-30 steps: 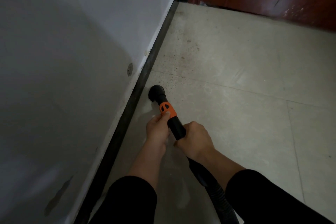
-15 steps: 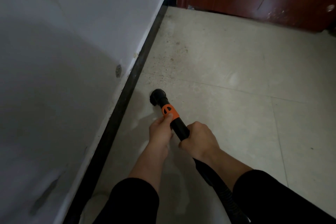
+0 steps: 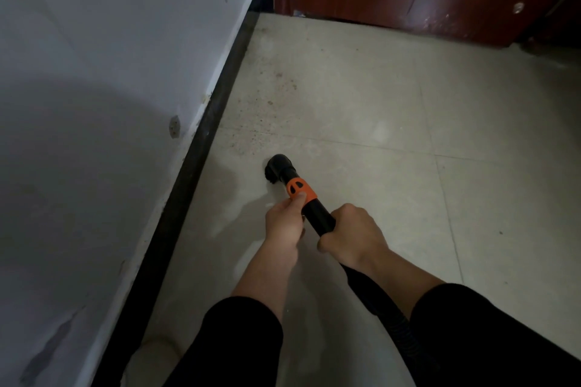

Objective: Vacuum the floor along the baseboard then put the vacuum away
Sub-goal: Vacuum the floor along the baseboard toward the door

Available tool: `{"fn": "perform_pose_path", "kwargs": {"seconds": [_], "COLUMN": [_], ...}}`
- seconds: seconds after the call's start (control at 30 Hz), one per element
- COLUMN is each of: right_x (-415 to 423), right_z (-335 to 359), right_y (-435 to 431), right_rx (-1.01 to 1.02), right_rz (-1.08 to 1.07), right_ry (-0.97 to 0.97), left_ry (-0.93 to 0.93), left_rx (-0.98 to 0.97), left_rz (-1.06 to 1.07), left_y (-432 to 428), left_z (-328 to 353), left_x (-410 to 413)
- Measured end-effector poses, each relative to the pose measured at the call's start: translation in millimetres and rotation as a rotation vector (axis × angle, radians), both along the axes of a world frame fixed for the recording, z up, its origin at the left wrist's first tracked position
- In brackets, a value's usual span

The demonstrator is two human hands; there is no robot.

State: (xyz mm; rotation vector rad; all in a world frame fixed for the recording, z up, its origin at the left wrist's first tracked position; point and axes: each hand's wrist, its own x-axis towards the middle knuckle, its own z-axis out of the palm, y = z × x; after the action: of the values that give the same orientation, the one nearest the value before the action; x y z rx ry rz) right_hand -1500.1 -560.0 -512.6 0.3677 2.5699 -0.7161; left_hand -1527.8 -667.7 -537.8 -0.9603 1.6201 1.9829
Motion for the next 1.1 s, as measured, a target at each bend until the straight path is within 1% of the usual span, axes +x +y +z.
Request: {"fn": "perform_pose_path", "kwargs": {"seconds": [0.67, 0.93, 1.1], "right_x": [22.7, 38.6, 46.6], "right_z": [14.4, 17.7, 22.5], "right_y": [64.8, 97.9, 111.0], "right_rx": [0.081, 0.133, 0.135], "right_rz": [-0.094, -0.130, -0.132], "right_ry": [0.005, -0.040, -0.072], "left_ry": [-0.029, -0.065, -0.106], "left_rx": [0.008, 0.019, 0.047], "left_rz": [-0.180, -0.310, -0.344], "left_y": [63.6, 88.5, 100.3], "left_z": [11.9, 9.1, 13.0], "left_x": [10.2, 23.0, 29.5]}}
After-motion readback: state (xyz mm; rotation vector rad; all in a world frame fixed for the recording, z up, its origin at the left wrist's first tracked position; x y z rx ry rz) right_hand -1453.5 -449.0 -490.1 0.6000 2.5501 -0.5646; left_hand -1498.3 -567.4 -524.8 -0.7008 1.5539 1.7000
